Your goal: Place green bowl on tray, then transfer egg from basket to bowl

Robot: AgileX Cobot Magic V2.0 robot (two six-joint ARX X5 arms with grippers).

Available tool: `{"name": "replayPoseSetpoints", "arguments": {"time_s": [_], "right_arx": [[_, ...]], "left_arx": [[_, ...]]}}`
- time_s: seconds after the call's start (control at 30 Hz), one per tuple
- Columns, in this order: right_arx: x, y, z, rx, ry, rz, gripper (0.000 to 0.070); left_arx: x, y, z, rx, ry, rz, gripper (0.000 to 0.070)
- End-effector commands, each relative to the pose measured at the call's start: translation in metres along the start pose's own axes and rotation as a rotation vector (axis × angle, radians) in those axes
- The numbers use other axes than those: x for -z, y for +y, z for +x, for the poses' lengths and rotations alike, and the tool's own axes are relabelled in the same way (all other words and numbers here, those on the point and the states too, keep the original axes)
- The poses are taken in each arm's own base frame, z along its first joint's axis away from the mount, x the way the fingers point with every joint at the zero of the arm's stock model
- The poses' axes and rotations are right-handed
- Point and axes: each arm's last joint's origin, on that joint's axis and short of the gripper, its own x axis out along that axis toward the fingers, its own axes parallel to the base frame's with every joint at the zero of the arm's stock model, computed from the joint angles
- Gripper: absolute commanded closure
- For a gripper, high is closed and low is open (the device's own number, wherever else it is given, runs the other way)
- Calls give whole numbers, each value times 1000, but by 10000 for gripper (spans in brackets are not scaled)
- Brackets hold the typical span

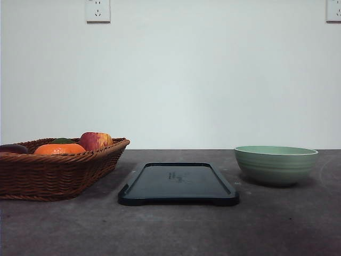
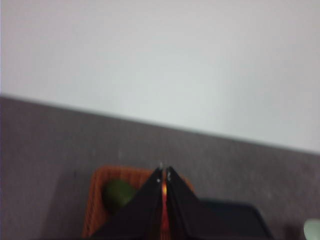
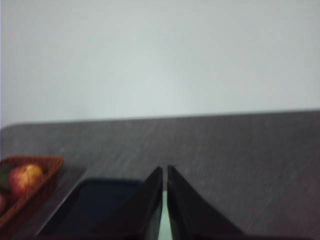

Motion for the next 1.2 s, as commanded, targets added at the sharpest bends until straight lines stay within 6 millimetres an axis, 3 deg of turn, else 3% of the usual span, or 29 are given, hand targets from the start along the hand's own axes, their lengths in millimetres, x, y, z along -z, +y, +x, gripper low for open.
{"name": "replayPoseSetpoints", "arguments": {"time_s": [0.0,0.53,0.83,0.9,0.97,1.0,1.07,1.1,1.17], "right_arx": [[-8,1,8,-20,30,-4,693],[7,-3,92,-82,527,75,693],[9,-3,113,-83,607,90,693],[9,-3,113,-89,601,72,688],[9,-3,113,-97,599,49,630],[9,-3,113,-98,599,44,539],[9,-3,113,-98,599,42,360],[9,-3,113,-97,599,45,307],[9,-3,113,-94,605,53,284]], "left_arx": [[-6,-1,7,16,38,5,700],[10,-8,69,69,475,33,700],[20,-9,86,94,620,54,700],[19,-9,87,97,613,61,667],[18,-9,87,100,598,66,530],[18,-9,87,102,592,67,429],[17,-10,88,103,586,69,301],[17,-10,88,104,586,72,295],[17,-10,88,105,587,72,294]]}}
